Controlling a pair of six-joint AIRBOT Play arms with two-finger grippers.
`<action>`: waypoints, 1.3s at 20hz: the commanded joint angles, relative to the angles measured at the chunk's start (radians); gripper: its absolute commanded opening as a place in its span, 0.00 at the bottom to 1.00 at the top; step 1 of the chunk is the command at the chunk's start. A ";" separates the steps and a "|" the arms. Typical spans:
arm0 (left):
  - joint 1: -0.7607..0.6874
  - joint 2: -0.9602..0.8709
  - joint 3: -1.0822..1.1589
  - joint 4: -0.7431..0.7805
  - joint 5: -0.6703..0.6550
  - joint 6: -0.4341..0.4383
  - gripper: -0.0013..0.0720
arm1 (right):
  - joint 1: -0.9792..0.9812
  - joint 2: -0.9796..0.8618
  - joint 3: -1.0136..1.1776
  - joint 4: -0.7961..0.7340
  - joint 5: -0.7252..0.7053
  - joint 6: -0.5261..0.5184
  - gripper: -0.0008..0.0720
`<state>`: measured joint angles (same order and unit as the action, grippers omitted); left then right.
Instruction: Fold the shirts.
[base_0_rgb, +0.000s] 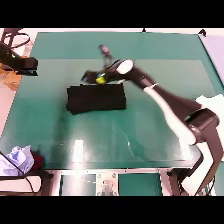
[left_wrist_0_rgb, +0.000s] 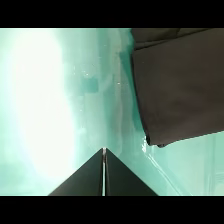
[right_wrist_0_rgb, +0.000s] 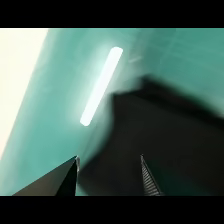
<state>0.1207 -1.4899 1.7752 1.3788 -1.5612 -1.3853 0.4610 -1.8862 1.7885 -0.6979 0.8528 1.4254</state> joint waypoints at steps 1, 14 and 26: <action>0.004 0.001 0.001 0.002 0.002 0.007 0.06 | -0.238 0.054 -0.001 -0.107 0.259 0.096 0.76; 0.004 0.001 0.001 -0.018 0.007 -0.002 0.06 | -0.302 -0.085 -0.285 0.101 0.306 0.002 0.84; 0.004 0.001 0.001 -0.025 -0.011 -0.002 0.06 | -0.348 0.042 0.018 0.107 0.386 0.086 0.03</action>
<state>0.1238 -1.4899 1.7752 1.3540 -1.5646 -1.3869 0.1730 -1.9125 1.7245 -0.5926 1.1942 1.4857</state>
